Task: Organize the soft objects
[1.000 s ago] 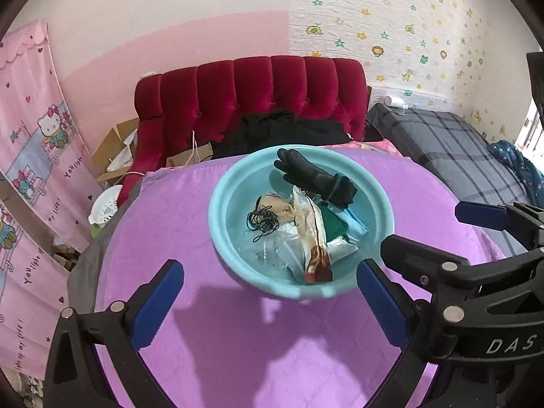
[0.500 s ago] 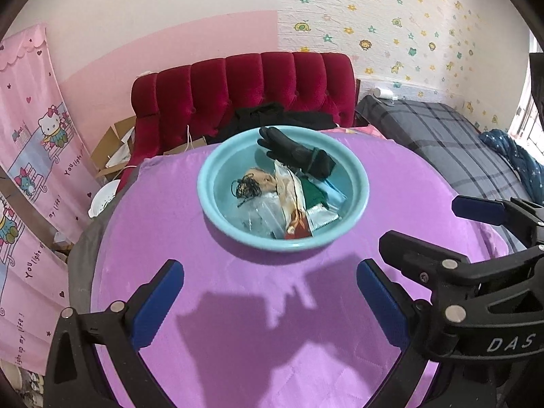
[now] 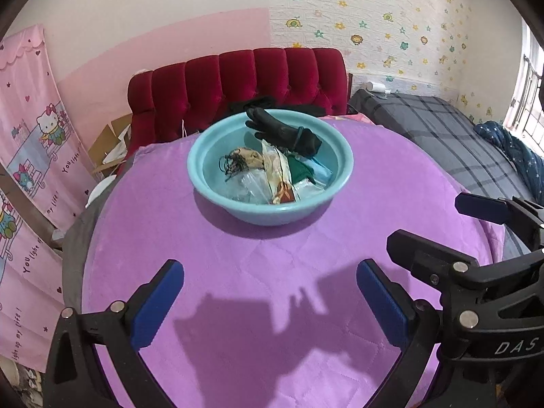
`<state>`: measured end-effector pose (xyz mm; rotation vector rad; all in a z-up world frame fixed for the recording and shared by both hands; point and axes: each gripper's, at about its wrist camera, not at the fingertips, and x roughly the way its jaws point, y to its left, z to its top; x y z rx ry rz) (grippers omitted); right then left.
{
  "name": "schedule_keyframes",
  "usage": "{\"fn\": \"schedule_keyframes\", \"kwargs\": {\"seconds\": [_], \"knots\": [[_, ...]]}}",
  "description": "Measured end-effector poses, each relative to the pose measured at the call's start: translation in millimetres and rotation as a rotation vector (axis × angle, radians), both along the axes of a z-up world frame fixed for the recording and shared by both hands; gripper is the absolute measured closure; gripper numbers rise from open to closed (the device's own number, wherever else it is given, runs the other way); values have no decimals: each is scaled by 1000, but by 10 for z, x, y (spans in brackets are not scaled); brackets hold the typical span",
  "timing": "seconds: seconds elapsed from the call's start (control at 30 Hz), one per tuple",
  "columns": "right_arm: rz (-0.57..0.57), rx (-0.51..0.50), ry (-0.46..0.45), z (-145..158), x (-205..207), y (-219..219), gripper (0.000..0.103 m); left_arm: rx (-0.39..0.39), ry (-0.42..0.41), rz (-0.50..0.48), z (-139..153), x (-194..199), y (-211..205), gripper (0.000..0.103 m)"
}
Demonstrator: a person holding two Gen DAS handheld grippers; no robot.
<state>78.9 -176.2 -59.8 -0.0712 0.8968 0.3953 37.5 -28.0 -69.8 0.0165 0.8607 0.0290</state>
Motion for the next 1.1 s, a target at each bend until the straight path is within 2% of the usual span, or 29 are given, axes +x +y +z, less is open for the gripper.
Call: {"fn": "schedule_keyframes", "kwargs": {"seconds": [0.33, 1.1], "knots": [[6, -4, 21, -131, -129, -36, 0, 6, 15, -6, -84, -107, -46, 0], [9, 3, 12, -99, -192, -7, 0, -2, 13, 1, -44, -155, -21, 0]]}}
